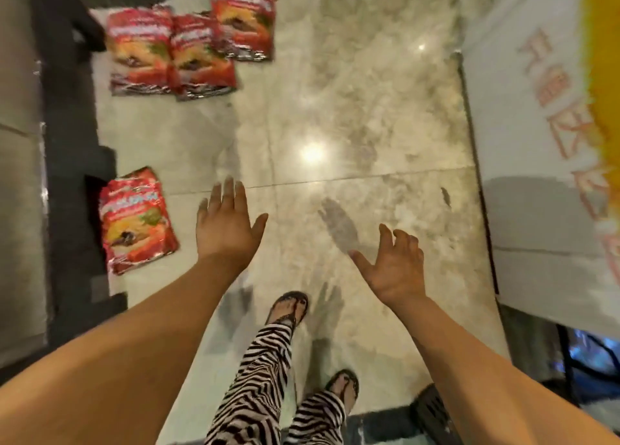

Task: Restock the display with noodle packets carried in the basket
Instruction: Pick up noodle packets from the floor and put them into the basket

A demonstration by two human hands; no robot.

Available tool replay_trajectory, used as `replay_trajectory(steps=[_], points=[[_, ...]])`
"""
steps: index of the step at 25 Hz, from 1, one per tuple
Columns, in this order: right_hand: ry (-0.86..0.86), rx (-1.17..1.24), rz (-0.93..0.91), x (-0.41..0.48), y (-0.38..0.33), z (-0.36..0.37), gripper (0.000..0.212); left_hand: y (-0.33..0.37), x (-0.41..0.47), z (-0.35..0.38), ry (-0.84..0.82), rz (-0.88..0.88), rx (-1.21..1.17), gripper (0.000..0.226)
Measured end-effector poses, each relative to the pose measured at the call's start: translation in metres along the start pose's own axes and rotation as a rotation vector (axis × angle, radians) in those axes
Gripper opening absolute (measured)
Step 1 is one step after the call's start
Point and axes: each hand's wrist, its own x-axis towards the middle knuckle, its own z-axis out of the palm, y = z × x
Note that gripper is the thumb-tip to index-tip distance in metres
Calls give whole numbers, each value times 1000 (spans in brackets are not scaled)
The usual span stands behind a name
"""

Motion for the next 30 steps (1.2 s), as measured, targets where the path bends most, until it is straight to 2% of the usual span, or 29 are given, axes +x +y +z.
replay_trajectory(steps=[3,6,13,19,23,27,30], points=[[31,-41,-104,22,-53,-4,84,-52,8,-2,-24,-108,-34,77],[-23,-78,-149,48,-96,-13,82,-87,18,-8,-53,-202,-66,78],[-83,-113,-178,110,-154,-55,83,-107,80,-58,-140,-281,-88,82],[-117,-24,-119,225,-193,-102,75,-103,191,-104,-118,-296,-141,78],[-177,59,-96,327,-221,-137,77,-90,282,-128,-165,-395,-207,79],[-222,122,-64,410,-240,-154,82,-83,356,-131,-182,-442,-220,78],[-290,284,17,475,-258,-138,89,-89,420,-114,-187,-477,-249,76]])
